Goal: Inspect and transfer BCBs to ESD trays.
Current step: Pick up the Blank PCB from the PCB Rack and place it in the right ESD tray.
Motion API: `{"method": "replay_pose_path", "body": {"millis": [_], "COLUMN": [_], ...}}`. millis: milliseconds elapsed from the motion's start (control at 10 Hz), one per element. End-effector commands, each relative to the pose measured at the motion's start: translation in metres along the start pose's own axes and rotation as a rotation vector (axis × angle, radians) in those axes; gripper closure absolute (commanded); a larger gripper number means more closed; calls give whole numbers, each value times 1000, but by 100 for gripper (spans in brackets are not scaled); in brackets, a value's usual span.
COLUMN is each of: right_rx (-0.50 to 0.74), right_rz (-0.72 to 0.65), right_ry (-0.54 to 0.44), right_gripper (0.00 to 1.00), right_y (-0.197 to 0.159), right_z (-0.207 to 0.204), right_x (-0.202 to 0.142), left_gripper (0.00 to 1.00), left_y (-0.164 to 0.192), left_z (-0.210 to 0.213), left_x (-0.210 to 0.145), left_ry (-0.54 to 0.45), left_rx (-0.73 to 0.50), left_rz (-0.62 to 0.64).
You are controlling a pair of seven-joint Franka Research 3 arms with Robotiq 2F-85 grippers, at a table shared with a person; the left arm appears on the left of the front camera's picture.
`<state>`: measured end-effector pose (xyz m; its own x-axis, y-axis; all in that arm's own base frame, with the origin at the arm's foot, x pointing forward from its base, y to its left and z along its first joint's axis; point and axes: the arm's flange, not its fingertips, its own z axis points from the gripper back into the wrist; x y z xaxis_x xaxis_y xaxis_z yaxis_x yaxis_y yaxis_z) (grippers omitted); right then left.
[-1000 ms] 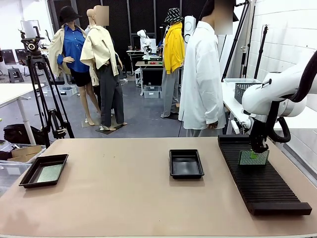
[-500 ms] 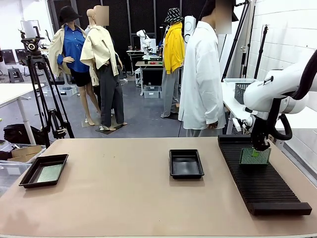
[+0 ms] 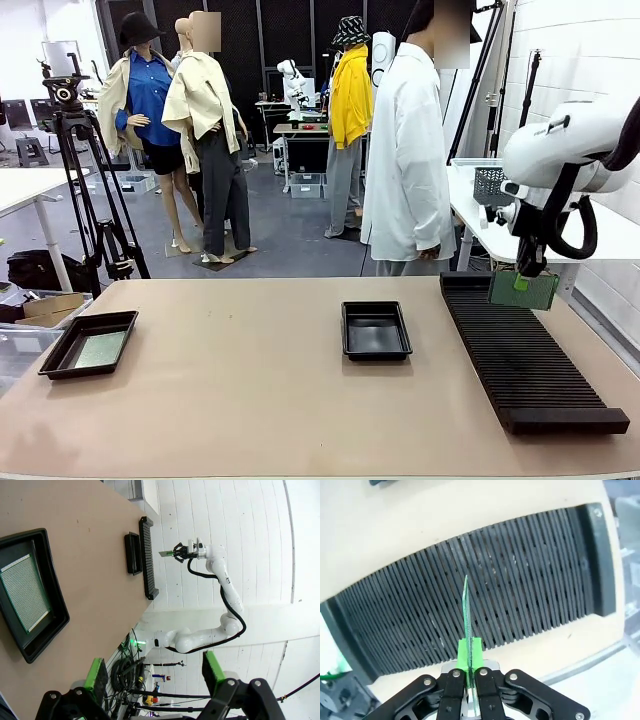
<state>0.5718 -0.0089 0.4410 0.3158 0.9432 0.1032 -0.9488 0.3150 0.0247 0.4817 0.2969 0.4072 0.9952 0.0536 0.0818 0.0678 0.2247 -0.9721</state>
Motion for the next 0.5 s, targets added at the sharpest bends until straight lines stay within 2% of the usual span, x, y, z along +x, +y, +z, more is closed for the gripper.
{"method": "replay_pose_path", "body": {"millis": [0, 200, 400], "right_rx": [-11, -5, 88], "right_rz": [-145, -286, -496], "right_ry": [-28, -37, -43], "right_gripper": [100, 100, 100], "right_y": [8, 16, 21], "right_z": [20, 39, 51], "right_x": [9, 15, 20], "left_gripper": [0, 0, 0], "left_y": [-2, -2, -2], "left_z": [0, 0, 0], "left_x": [0, 0, 0], "left_ry": [-1, -1, -1], "left_rx": [1, 1, 1], "left_rz": [-4, -4, -4]}}
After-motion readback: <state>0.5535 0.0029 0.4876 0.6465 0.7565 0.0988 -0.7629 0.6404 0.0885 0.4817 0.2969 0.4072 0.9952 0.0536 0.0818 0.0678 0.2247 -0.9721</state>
